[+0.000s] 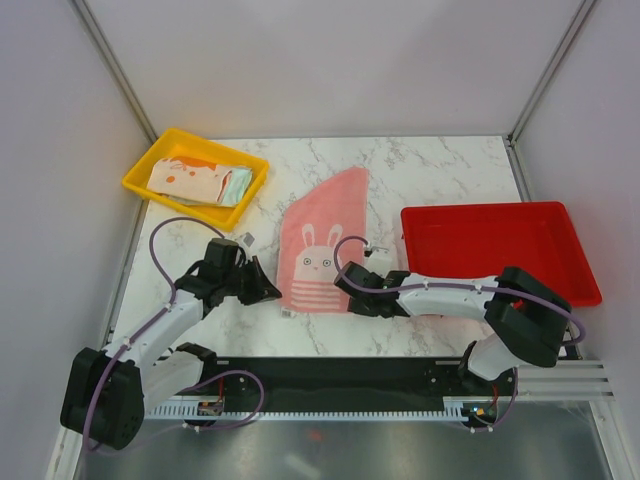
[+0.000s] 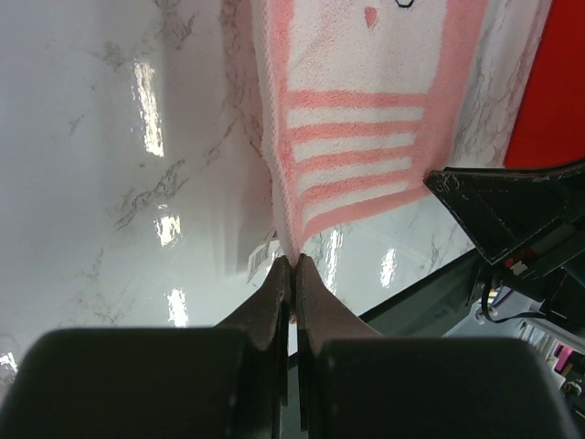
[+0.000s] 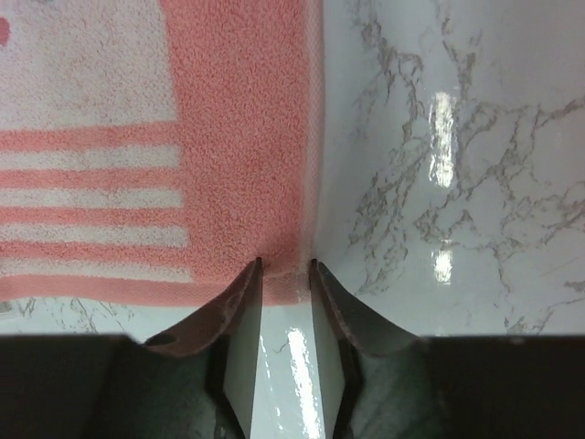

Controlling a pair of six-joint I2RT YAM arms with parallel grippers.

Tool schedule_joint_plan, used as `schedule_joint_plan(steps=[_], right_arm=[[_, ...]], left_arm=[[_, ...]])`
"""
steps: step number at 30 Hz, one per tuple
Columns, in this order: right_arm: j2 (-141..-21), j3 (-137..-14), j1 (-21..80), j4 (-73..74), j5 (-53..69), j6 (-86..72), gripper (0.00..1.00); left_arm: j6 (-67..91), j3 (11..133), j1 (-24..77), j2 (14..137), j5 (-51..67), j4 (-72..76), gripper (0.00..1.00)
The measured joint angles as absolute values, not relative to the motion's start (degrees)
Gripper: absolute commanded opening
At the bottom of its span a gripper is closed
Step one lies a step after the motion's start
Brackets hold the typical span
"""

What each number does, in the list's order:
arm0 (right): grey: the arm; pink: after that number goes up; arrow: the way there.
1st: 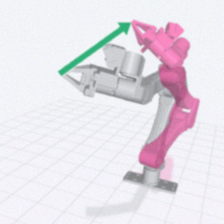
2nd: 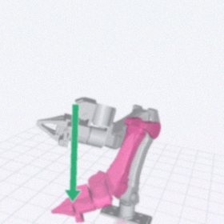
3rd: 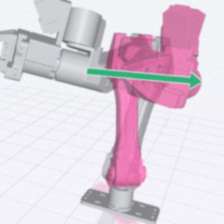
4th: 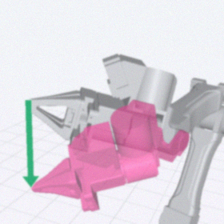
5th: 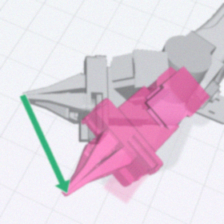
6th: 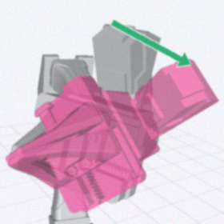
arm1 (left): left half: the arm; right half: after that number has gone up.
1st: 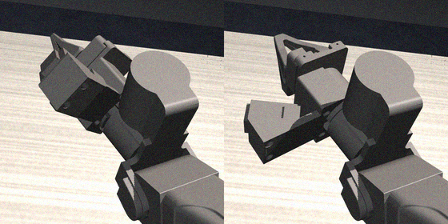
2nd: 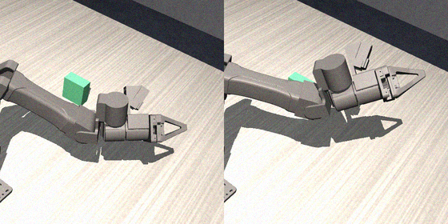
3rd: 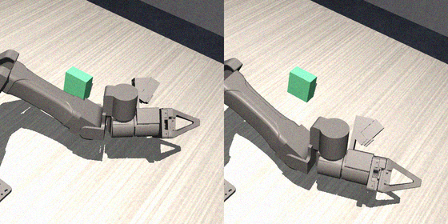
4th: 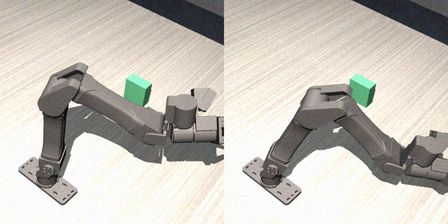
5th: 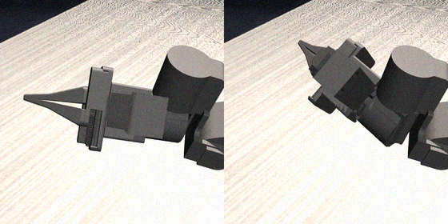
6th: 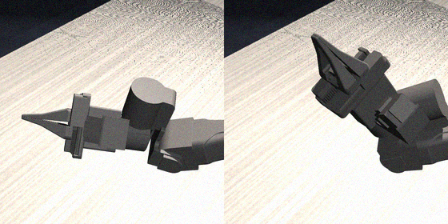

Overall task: Fold and stack the towels
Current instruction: Flatten out the crumpled towel

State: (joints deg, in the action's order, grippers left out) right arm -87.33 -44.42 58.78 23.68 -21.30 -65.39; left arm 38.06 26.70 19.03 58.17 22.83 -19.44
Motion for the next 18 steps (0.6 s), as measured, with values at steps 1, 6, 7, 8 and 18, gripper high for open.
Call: schedule_joint_plan(steps=[1,6,7,8,18], right_arm=[[-87.7,-44.47,58.78,23.09,-21.37,-65.43,0.28],[-88.84,-44.69,58.89,20.58,-21.58,-64.55,0.0],[-89.14,-45.1,59.0,20.73,-21.85,-64.03,0.0],[-89.56,-45.89,59.05,21.21,-22.24,-63.22,0.0],[-66.28,-56.01,64.75,32.8,-29.69,-51.05,0.0]], left_arm=[[38.06,26.68,19.05,58.17,22.83,-19.31,0.02],[38.09,25.85,19.03,58.02,23.11,-17.17,0.02],[38.17,25.8,19.03,58.02,23.29,-16.73,0.02],[38.35,25.8,19.03,58.02,23.7,-16.19,0.02],[41.41,39.16,19.59,47.2,31.66,-19.57,0.02]])
